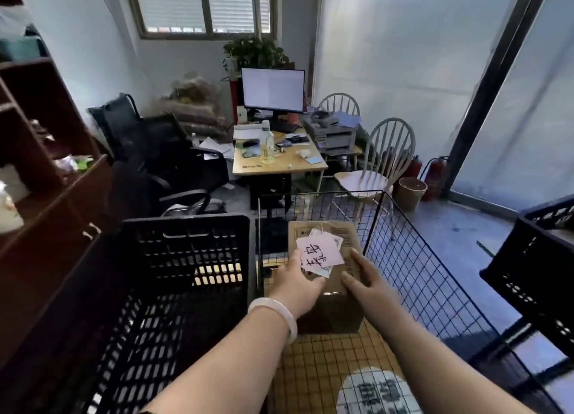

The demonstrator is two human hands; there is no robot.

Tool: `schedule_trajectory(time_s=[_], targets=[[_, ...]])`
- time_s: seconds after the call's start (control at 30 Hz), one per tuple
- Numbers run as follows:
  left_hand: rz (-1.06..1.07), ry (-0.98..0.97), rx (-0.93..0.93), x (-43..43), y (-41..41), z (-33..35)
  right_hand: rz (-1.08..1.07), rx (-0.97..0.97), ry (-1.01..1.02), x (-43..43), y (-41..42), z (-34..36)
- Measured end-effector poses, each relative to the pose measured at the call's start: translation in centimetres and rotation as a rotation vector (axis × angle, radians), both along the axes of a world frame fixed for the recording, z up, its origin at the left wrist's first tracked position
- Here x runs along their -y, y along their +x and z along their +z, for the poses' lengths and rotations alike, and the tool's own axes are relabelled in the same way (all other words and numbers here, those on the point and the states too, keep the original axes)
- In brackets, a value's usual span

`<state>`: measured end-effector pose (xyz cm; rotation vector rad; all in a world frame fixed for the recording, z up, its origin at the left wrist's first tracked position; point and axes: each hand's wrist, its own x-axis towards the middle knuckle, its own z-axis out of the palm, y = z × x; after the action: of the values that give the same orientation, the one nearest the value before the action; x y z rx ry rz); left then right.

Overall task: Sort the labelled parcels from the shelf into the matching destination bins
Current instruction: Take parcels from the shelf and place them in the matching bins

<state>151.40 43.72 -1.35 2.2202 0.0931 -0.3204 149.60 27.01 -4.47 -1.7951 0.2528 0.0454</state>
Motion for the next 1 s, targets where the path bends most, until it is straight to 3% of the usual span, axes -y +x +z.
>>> schedule_trajectory(time_s=[0.3,0.5,0.8,1.0], targets=[[0.089,0.136,-0.127,0.5,5.7,-2.5,0.014,-0.052,0.162,-1.4,5.7,-4.9],[0.111,0.209,-0.171,0.9,6.9,-3.7,0.053,-0.059,0.120,-2.3,7.5,-7.0],[-0.106,0.508,0.108,0.9,5.6,-2.8,0.146,-0.087,0.038,-4.9,9.9,-9.3],[-0.202,0.568,0.280,1.1,4.5,-1.0,0.361,-0.224,-0.497,-3.6,10.0,-7.0]])
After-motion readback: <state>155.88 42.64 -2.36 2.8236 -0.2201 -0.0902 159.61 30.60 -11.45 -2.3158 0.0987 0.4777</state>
